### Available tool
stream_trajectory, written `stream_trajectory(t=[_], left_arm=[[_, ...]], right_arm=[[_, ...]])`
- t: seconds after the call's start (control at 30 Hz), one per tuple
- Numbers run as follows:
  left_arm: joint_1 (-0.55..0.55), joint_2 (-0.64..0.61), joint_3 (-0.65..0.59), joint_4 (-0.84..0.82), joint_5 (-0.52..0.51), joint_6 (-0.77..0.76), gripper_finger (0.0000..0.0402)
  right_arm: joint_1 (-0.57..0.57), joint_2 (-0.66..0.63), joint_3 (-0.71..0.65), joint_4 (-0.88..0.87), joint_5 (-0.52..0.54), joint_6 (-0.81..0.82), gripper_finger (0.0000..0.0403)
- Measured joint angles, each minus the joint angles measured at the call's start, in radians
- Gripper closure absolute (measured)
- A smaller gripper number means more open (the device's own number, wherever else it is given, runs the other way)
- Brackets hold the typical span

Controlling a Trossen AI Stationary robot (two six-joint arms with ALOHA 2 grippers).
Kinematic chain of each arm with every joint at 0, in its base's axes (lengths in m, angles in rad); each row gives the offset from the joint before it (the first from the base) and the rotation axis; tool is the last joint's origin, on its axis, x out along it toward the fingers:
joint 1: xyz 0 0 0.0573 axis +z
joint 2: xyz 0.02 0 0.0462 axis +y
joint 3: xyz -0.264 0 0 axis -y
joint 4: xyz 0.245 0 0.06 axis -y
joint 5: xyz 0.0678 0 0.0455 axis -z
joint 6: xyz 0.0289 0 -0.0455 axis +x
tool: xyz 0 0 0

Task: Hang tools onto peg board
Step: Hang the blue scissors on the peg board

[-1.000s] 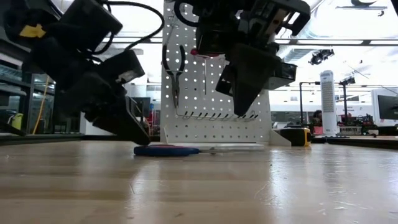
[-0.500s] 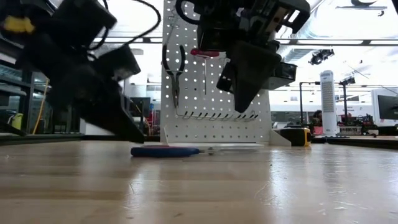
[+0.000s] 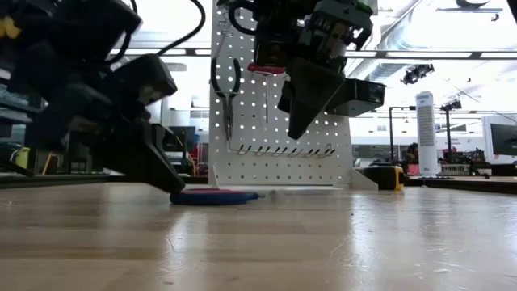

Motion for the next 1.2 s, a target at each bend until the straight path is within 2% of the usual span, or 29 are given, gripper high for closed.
stream_trajectory(t=[0.23,0.33,0.43,0.6,0.7,0.8,1.0,1.2], left_arm=[[0.008,0.066,-0.022,0.054,-0.013,-0.09,0.0401],[0.002,0.106,-0.057,0.142,-0.039,-0.18,0.0402],[-0.014,0.168,-0.099,0.3,-0.066,-0.258,0.0402],[-0.065,0.258,-0.12,0.48,-0.124,-0.295,0.0402],[-0.092,0.288,-0.12,0.47,-0.15,-0.284,0.0401],[-0.123,0.304,-0.12,0.49,-0.179,-0.284,0.0401],[-0.147,0.307,-0.12,0.485,-0.233,-0.305,0.0401],[-0.129,0.307,-0.12,0.485,-0.233,-0.302,0.0401]], right_arm=[[0.0,-0.004,0.0,-0.007,-0.026,0.001,0.0403],[0.014,-0.004,0.0,-0.008,-0.057,-0.001,0.0403],[0.029,-0.004,-0.007,-0.011,-0.049,-0.017,0.0403],[0.036,-0.004,-0.092,-0.011,-0.042,0.042,0.0403],[0.022,-0.008,-0.179,0.035,-0.036,0.114,0.0403],[-0.017,-0.046,-0.273,0.139,-0.005,0.238,0.0403],[-0.136,-0.155,-0.472,0.527,0.026,0.553,0.0403],[-0.222,-0.168,-0.6,0.819,0.09,0.844,0.0403]])
